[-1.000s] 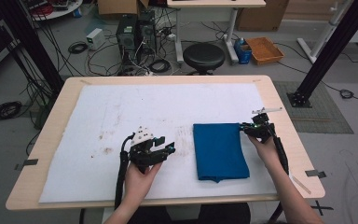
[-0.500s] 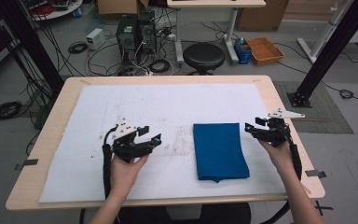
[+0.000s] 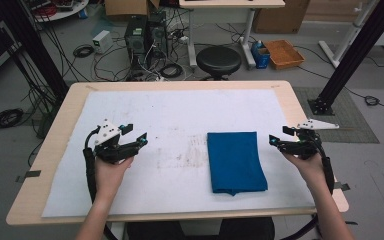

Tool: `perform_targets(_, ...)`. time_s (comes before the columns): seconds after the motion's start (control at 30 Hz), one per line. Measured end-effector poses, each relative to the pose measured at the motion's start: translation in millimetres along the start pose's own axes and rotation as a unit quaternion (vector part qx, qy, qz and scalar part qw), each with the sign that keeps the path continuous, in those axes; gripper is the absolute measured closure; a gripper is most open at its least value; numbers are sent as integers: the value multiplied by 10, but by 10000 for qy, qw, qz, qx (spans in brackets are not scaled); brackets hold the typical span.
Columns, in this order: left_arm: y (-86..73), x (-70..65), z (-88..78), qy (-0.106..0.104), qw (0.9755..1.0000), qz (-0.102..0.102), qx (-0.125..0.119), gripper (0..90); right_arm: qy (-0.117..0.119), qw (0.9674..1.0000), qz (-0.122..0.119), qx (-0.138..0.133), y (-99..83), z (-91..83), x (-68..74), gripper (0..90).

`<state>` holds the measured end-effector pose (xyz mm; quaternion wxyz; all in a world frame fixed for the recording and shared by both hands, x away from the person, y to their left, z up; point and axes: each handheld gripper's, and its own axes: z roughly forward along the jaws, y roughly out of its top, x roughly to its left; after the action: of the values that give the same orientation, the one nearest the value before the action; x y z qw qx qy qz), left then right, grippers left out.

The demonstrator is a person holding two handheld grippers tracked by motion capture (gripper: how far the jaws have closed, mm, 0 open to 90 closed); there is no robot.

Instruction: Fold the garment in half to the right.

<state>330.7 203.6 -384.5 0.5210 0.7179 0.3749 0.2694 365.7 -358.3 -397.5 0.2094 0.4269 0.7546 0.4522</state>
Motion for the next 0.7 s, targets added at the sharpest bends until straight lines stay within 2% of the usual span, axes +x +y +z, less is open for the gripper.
perform_targets(0.33, -38, 1, 31, -127, 9998, -124, 82, 379, -22, 10000, -34, 40, -4, 10, 12, 301)
perform_targets(0.7, -39, -12, 37, -184, 9997, -115, 97, 379, -74, 10000, 15, 50, -18, 7, -4, 301)
